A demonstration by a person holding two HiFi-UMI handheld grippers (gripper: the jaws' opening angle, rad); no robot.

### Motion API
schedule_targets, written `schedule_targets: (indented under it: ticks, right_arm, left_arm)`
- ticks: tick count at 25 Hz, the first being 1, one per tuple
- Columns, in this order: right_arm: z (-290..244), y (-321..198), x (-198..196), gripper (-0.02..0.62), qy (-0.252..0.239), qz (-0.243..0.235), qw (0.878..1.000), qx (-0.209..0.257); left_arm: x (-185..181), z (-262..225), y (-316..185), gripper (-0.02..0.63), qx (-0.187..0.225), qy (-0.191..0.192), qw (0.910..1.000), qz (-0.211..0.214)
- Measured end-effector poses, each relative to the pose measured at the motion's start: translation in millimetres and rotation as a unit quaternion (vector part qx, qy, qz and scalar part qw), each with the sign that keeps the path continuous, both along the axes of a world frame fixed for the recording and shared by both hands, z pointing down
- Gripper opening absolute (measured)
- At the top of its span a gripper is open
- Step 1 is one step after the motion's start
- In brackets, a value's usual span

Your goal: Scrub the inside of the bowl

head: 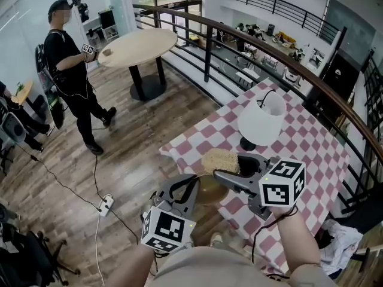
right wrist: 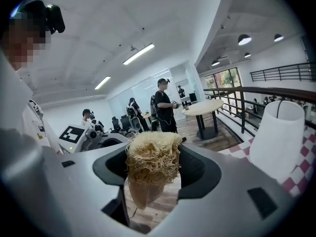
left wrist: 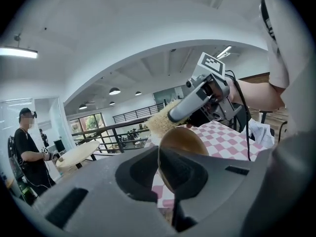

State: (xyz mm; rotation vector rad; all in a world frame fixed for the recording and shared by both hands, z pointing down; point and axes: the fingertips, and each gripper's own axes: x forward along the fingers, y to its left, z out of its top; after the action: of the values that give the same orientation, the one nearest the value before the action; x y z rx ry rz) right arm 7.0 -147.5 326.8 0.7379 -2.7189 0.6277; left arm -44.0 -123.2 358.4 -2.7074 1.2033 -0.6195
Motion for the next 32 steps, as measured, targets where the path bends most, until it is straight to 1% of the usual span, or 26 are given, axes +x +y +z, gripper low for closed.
schedule_targets:
  ticks: [2,5,9,13,16,18,21,26,30,32]
  right_arm:
    - [2.7,-0.8,10.4,0.264,0.014,0.011,1.0,0.014]
    - [12.4,-0.2,23.5,0.264,0.057,0.025,0.997,0.05]
    - [28.2,7.0,29.0,0.264,0.104,0.03,0.991,0.077]
    - [42.8,14.0,30.7,0.264,0.144,0.029,0.985,0.088]
    - [56.4,22.1,24.3,0.264,0.163,0.015,0.983,0.084]
    - [63.6,29.8,16.0,0.264,0.163,0.001,0.984,0.078]
    - [69.1,40.7,-1.9,0.264,0.149,-0.017,0.986,0.072]
    - [68.2,47.6,-31.6,0.264,0.109,-0.021,0.991,0.073]
    - [64.7,52.9,-54.8,0.264,0.083,-0.015,0.992,0.093]
    - [60.4,55.1,-65.5,0.264,0.052,-0.007,0.995,0.089]
  left_arm:
    - [-6.9,-1.0,-2.7,0.025,-0.003,0.012,0.9999,-0.011]
    - [-17.1,-9.4,-8.3,0.025,0.002,0.036,0.9989,-0.028]
    - [-29.6,-15.6,-14.6,0.025,0.003,0.059,0.9968,-0.055]
    - [-38.6,-17.6,-17.1,0.025,0.002,0.073,0.9943,-0.078]
    - [-45.6,-21.7,-19.0,0.025,0.002,0.097,0.9907,-0.095]
    - [-46.3,-25.6,-20.2,0.025,0.001,0.119,0.9878,-0.101]
    - [-44.9,-33.0,-20.3,0.025,0.003,0.152,0.9826,-0.106]
    - [-47.6,-44.1,-20.6,0.025,0.009,0.208,0.9697,-0.127]
    - [-44.4,-53.7,-19.0,0.025,0.029,0.225,0.9643,-0.136]
    - [-42.9,-57.5,-18.4,0.025,0.035,0.231,0.9626,-0.138]
